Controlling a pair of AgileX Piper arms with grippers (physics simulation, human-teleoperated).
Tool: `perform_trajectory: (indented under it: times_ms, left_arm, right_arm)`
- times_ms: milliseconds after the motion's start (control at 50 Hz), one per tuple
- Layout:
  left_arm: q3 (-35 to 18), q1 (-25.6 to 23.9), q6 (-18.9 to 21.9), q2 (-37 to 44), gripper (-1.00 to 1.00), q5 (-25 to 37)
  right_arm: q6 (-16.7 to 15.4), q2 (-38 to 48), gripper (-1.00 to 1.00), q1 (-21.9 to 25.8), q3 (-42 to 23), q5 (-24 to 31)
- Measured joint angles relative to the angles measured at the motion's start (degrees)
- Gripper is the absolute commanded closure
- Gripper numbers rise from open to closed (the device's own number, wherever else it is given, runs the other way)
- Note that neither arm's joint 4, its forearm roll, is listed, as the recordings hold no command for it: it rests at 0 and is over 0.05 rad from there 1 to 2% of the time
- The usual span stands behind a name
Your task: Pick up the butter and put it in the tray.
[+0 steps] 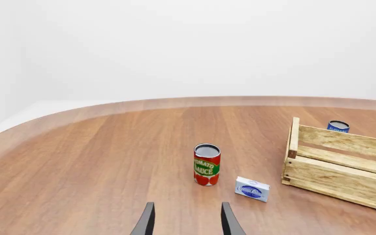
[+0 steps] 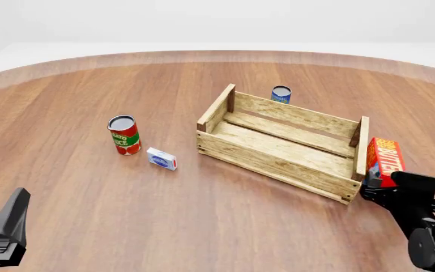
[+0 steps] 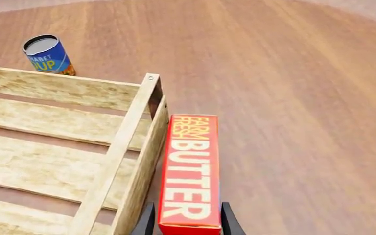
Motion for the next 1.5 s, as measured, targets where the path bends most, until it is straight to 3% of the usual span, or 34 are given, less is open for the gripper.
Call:
perform_trajectory:
  times_ms: [20, 40, 1500]
  left_arm:
    - [0.0, 0.0, 0.0, 0.0, -1.00, 0.0]
    - [0.0, 0.0, 0.0, 0.0, -1.00, 0.0]
    - [0.0, 0.0, 0.0, 0.0, -1.00, 0.0]
  right_arm:
    - [0.0, 0.0, -1.00, 0.0, 0.0, 0.0]
    - [0.0, 0.0, 1.00, -0.1, 0.0, 0.0]
    - [-2.3, -14.7, 1.00, -0.9, 10.0, 0.4]
